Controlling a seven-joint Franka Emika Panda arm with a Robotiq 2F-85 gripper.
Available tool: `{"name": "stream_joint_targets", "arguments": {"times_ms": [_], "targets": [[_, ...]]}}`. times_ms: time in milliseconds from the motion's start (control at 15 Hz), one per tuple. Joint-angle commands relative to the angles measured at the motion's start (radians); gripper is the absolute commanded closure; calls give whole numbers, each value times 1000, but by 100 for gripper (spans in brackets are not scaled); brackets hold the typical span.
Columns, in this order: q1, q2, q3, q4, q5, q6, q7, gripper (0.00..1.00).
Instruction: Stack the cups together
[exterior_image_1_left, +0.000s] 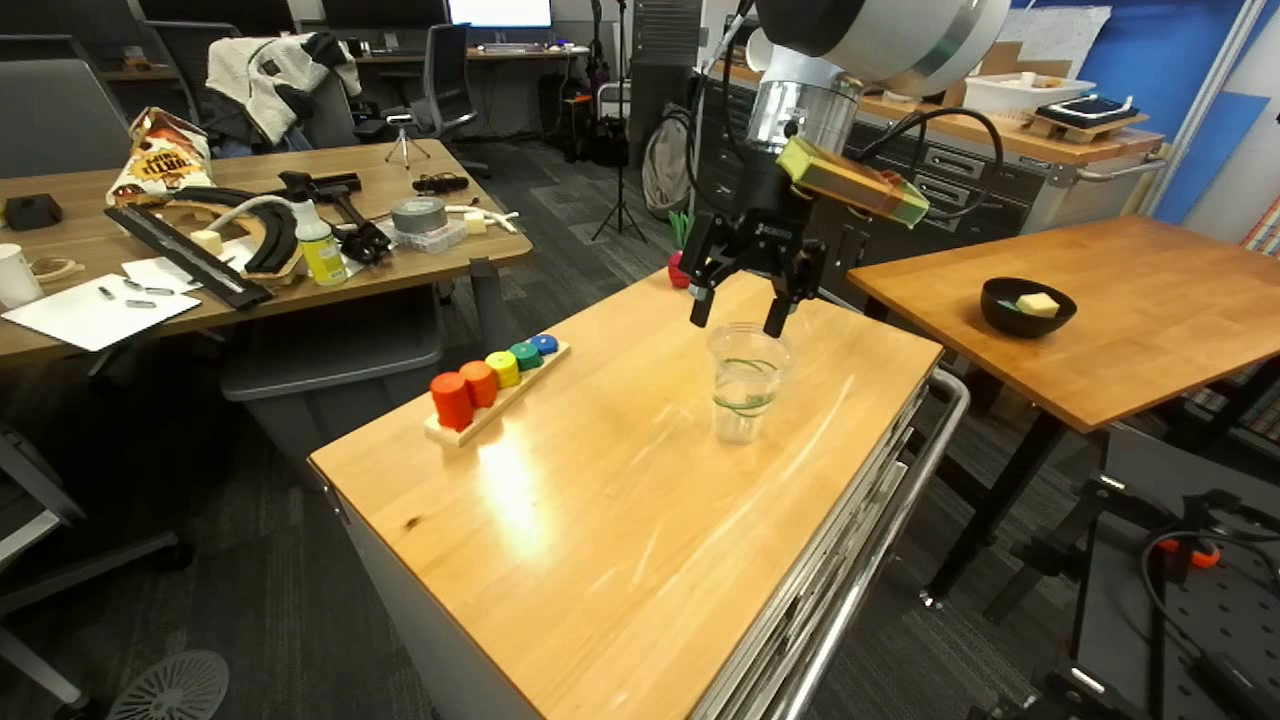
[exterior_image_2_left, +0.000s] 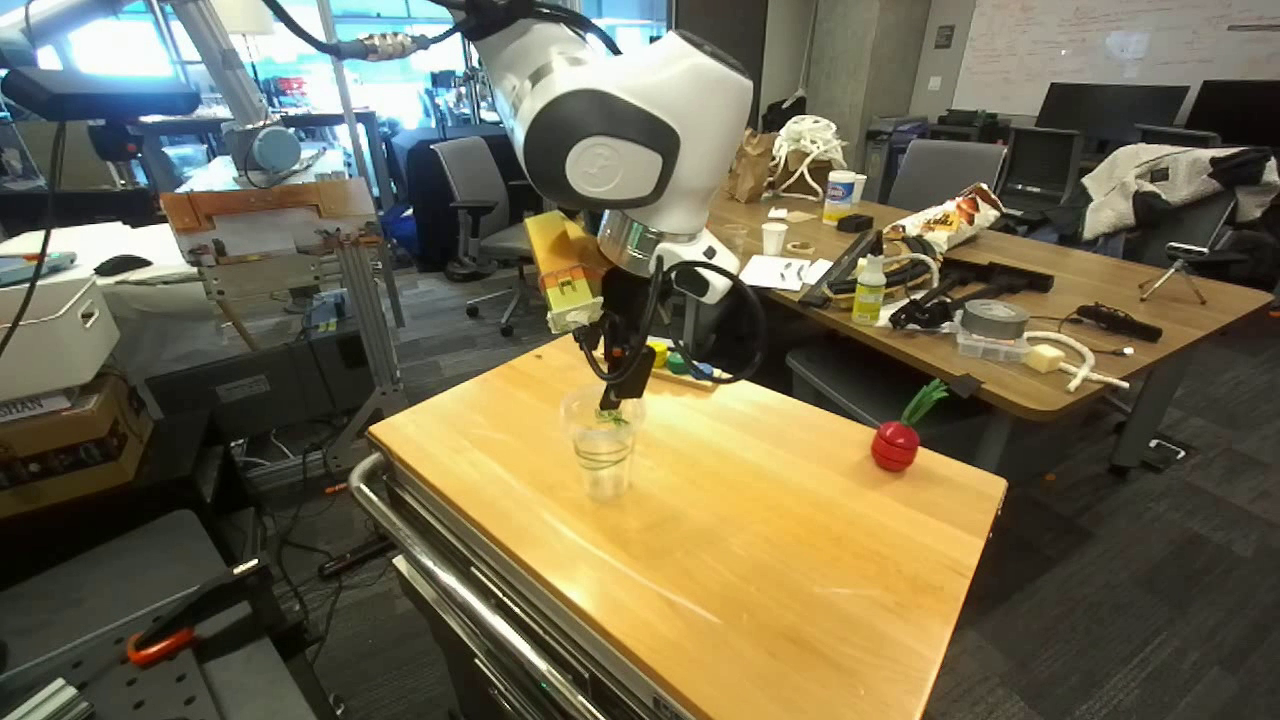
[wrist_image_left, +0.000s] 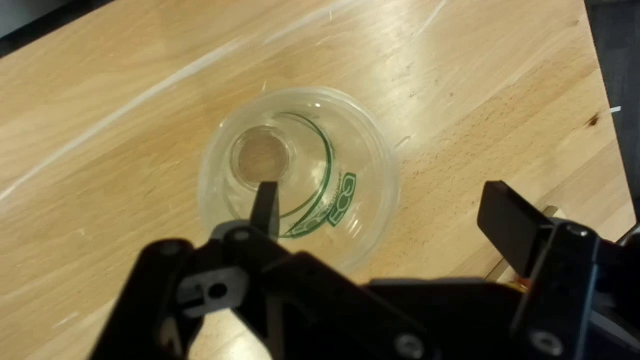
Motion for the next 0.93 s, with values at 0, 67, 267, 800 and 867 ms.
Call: {"name": "stream_joint_targets", "arguments": {"times_ms": [0, 67, 267, 800, 867], "targets": [[-14, -39, 3, -26, 9, 20, -5, 0], [-16, -42, 3, -24, 7, 17, -2, 0], [5, -80, -12, -22, -50, 4, 51, 0], [67, -299, -51, -40, -443, -213, 298, 0], [62, -321, -42, -36, -443, -268, 275, 0]]}}
